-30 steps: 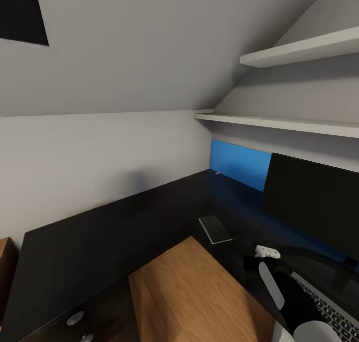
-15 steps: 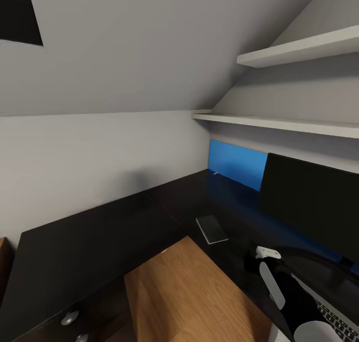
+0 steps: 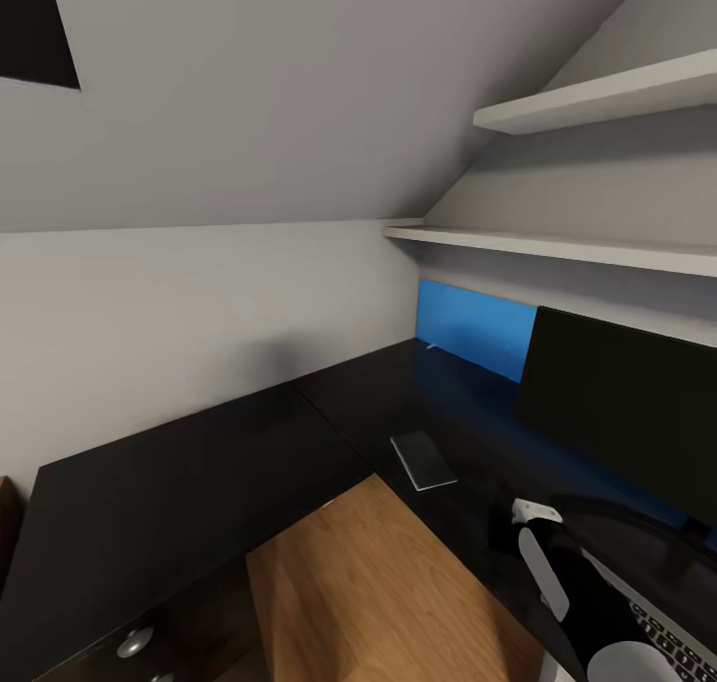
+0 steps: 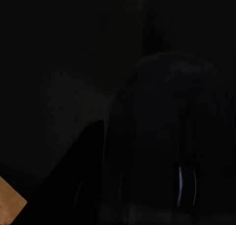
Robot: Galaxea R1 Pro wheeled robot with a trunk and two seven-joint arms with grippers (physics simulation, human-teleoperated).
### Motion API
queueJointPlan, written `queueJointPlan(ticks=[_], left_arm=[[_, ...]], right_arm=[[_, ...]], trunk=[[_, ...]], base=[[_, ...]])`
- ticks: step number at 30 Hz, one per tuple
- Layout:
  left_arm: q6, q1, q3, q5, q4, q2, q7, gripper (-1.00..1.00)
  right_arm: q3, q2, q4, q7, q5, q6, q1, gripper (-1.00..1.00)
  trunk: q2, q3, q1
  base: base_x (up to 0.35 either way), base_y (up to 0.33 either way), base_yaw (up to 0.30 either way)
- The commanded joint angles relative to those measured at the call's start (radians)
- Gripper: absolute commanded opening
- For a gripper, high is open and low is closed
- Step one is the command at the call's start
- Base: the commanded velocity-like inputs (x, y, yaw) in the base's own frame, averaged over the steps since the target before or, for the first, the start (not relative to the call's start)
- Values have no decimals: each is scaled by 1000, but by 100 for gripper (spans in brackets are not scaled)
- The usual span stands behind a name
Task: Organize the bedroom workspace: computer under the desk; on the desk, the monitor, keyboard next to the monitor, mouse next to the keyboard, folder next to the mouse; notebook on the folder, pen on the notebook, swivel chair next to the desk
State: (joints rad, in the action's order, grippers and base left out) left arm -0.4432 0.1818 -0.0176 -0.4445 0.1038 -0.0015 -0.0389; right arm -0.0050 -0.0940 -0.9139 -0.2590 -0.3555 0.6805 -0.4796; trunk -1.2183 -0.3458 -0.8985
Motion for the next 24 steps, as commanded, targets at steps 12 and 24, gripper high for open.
queueJointPlan(ticks=[12, 24], left_arm=[[-3, 1, -1, -8, 0, 0, -4, 100], [-3, 1, -1, -8, 0, 0, -4, 100]], right_arm=[[1, 0, 0, -6, -11, 2, -1, -100], [1, 0, 0, -5, -13, 1, -1, -100]], trunk=[[-22, -11, -12], [-71, -33, -38]], base=[[0, 0, 0], [0, 0, 0]])
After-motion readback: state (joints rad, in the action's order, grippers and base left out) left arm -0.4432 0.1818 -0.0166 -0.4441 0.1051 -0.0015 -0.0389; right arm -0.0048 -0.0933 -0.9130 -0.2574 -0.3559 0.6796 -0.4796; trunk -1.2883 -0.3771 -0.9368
